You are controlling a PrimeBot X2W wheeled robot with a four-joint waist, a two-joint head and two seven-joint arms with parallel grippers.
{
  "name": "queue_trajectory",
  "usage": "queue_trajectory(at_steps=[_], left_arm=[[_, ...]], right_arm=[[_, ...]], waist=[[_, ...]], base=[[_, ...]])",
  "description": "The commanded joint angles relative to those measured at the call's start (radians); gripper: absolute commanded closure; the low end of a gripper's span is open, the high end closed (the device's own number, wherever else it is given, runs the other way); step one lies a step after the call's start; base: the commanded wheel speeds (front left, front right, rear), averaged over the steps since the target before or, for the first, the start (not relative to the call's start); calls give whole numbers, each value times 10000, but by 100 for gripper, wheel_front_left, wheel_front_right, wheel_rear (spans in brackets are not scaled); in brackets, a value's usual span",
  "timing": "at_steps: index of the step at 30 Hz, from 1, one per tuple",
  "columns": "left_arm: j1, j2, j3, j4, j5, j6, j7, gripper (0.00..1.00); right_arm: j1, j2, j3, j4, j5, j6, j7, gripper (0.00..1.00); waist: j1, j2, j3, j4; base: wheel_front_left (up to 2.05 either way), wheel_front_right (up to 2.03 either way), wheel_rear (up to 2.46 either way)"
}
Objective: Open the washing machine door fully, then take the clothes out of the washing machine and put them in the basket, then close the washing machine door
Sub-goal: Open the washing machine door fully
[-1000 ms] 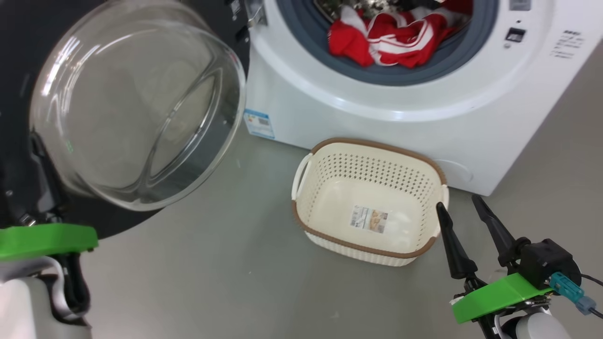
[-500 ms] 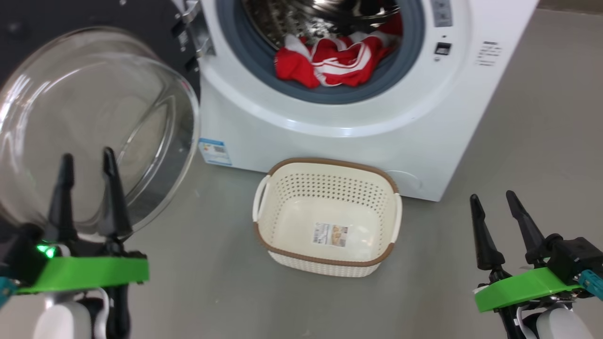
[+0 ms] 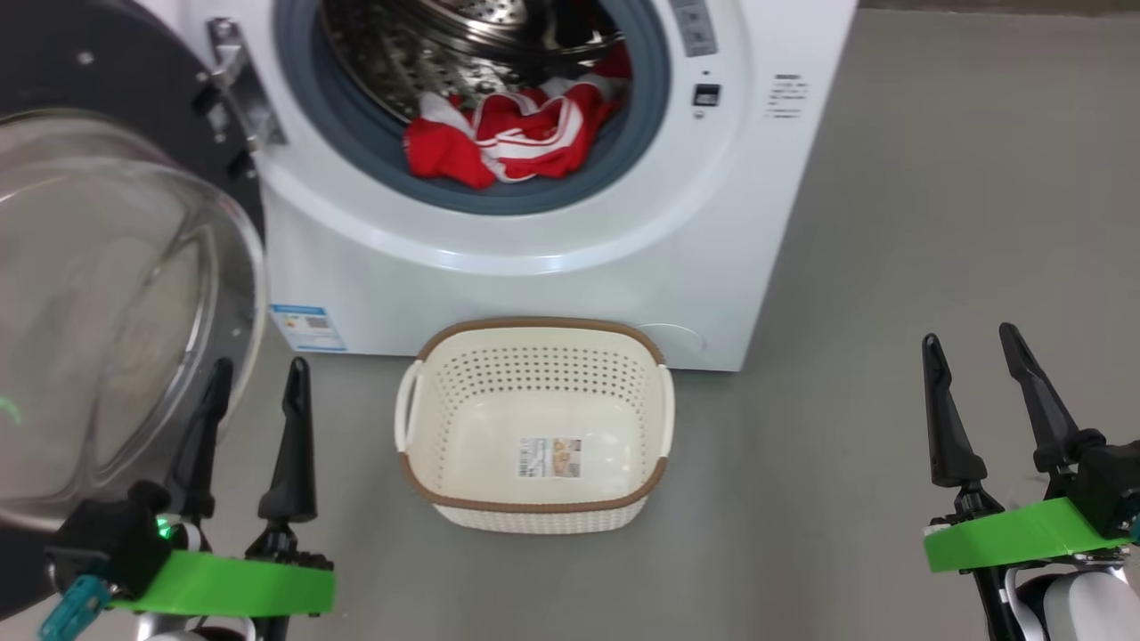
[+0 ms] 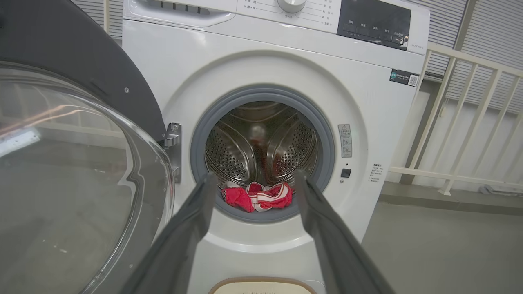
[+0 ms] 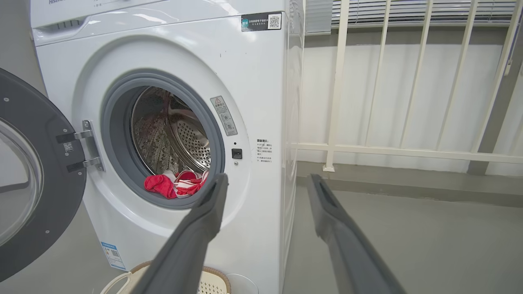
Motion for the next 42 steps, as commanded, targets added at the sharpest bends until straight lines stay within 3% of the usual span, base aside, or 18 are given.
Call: queue_trajectory(at_steps=[1,17,40,42], left_arm=[[-76,338,300,-287,155,-34,-115,0],[1263,401,-20,-474,414,-12,-363,0],[1911,502,-268,-629,522,268,-221,0],[1915,466,-209,-600,484,437,-110,0]], right_arm=[[1,-41,188,-363,-98,62,-63,0],[954,-41,192,-1123,-7,62,-64,0],[1513,-41,59,-1182,148,62,-64,0],[1504,-41,79,-1162,180,62,-64,0]], waist=[[0,-1,15,-334],[0,-1,-493,-1292],[0,-1,-955,-1391],[0,-1,-942,-1394]], base=[[0,0,0],[0,0,0],[0,0,0],[1,-3,2]])
